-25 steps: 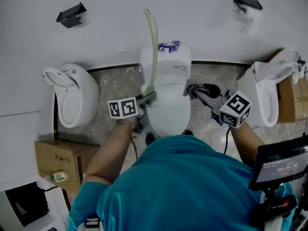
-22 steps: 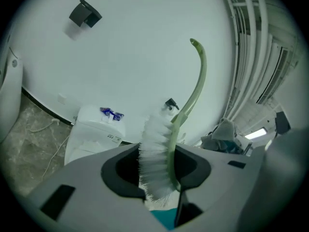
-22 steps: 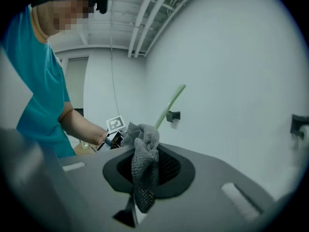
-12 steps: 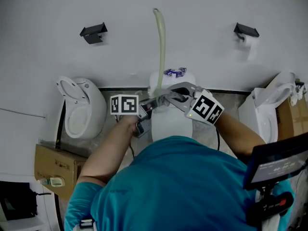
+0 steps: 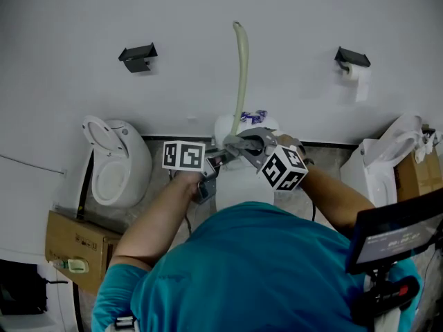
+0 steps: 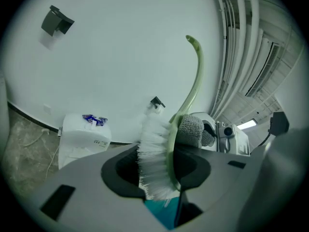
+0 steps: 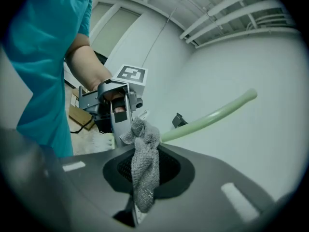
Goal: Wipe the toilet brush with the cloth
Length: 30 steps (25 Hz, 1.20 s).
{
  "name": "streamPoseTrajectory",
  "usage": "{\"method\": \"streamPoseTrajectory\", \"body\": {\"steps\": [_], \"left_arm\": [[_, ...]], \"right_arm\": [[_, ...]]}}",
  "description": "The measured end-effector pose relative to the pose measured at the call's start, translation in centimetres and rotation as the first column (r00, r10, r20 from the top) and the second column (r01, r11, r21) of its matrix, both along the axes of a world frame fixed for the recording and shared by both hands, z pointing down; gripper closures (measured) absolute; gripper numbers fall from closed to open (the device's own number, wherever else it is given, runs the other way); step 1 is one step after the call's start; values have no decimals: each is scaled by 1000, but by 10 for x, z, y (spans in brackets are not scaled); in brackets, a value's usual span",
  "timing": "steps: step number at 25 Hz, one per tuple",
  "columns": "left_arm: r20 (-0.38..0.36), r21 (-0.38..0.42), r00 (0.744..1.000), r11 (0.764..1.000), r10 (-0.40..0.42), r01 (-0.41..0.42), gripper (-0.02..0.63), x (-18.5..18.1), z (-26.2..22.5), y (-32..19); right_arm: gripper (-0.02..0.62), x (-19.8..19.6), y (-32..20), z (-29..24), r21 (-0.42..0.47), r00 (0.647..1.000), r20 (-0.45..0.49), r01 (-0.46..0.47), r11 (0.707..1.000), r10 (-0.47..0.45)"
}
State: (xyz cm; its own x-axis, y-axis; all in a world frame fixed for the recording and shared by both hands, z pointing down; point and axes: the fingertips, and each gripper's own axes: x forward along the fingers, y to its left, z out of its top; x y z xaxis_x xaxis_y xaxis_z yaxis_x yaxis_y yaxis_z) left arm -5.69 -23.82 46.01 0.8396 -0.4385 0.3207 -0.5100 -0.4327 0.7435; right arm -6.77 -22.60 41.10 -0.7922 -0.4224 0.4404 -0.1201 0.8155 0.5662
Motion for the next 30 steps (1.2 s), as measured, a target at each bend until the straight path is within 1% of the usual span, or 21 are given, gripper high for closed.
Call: {"method": "streamPoseTrajectory", "body": {"steps": [2,6,11,15,19,23,27,30], "left_arm": [[-1,-4,1000,1000,0,0,450,2,0,-2],[-1,-13,1000,1000,4,-4,450,4,2,-10],[17,-31,1000,999,24,-24,451,8,11,-6],[42,-32,999,999,34,-33,451,9,17,-5],[113,-7,993,999,35,-35,451,6,22,-9],[205,26,978,999,28,-34,451,0,30,-11],[301,58,953,997,23,-42,451,-7,38,-14],[382,87,924,995,15,-52,451,-16,43,-16]], "right_arm": [[566,2,-3,1,34,1000,-15,-19,999,19],[565,8,-15,-1,56,998,-15,-57,997,58],[565,18,-27,-11,55,993,23,-117,992,116],[565,22,-34,-23,55,989,51,-141,988,139],[565,22,-37,-34,62,986,74,-152,986,147],[565,27,-38,-40,64,982,94,-168,984,162],[565,34,-40,-44,55,976,111,-192,980,185],[565,37,-42,-46,50,972,121,-208,977,201]]}}
